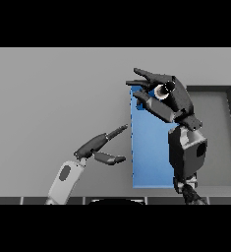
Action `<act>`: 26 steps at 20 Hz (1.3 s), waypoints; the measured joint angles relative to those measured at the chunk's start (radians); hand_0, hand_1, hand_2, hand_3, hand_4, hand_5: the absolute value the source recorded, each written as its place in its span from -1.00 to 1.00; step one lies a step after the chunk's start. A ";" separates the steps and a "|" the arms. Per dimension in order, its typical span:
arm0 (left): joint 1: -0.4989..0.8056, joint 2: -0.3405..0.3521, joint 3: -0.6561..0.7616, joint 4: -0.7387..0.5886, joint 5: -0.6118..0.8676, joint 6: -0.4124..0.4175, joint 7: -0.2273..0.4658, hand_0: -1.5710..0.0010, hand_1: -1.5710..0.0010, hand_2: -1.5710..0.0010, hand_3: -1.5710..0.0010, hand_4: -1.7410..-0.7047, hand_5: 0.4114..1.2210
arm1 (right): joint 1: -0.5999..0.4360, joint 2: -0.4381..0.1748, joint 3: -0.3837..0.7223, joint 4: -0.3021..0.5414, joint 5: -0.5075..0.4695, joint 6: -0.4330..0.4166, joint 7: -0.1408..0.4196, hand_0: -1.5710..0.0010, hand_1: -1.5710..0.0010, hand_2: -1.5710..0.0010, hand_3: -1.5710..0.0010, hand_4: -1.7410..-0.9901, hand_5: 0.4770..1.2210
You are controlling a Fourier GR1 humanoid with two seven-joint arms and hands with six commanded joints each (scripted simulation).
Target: Pick up the blue pipe and place it into the blue bin.
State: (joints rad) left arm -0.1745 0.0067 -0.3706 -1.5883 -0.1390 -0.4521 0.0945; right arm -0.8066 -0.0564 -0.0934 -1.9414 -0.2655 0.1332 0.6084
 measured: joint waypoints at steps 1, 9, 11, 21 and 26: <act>0.012 0.005 0.001 -0.014 0.008 -0.003 -0.008 1.00 1.00 1.00 1.00 0.53 -0.86 | 0.004 -0.024 -0.031 0.011 0.016 -0.007 0.001 -1.00 -1.00 -1.00 -1.00 -0.35 1.00; -0.007 0.004 0.014 -0.005 0.011 0.004 0.008 1.00 1.00 1.00 1.00 0.54 -0.87 | 0.232 -0.127 -0.089 0.075 0.095 -0.051 0.001 -1.00 -1.00 -1.00 -1.00 -0.36 1.00; 0.009 0.011 0.008 -0.007 0.007 0.000 -0.007 1.00 1.00 1.00 1.00 0.55 -0.88 | 0.316 -0.153 -0.070 0.085 0.097 -0.083 0.001 -1.00 -1.00 -1.00 -1.00 -0.36 1.00; 0.014 0.021 0.004 -0.005 -0.031 0.031 -0.042 1.00 1.00 1.00 1.00 0.58 -0.85 | 0.621 -0.363 0.193 0.146 -0.025 -0.450 0.001 -1.00 -1.00 -1.00 -1.00 -0.35 1.00; -0.002 0.029 0.015 0.001 -0.029 0.031 -0.045 1.00 1.00 1.00 1.00 0.58 -0.82 | 0.645 -0.521 0.377 0.172 -0.233 -0.626 0.000 -1.00 -1.00 -1.00 0.18 -0.73 1.00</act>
State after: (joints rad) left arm -0.1767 0.0360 -0.3560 -1.5877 -0.1684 -0.4212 0.0498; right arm -0.1620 -0.5769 0.2839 -1.7697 -0.4987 -0.4929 0.6087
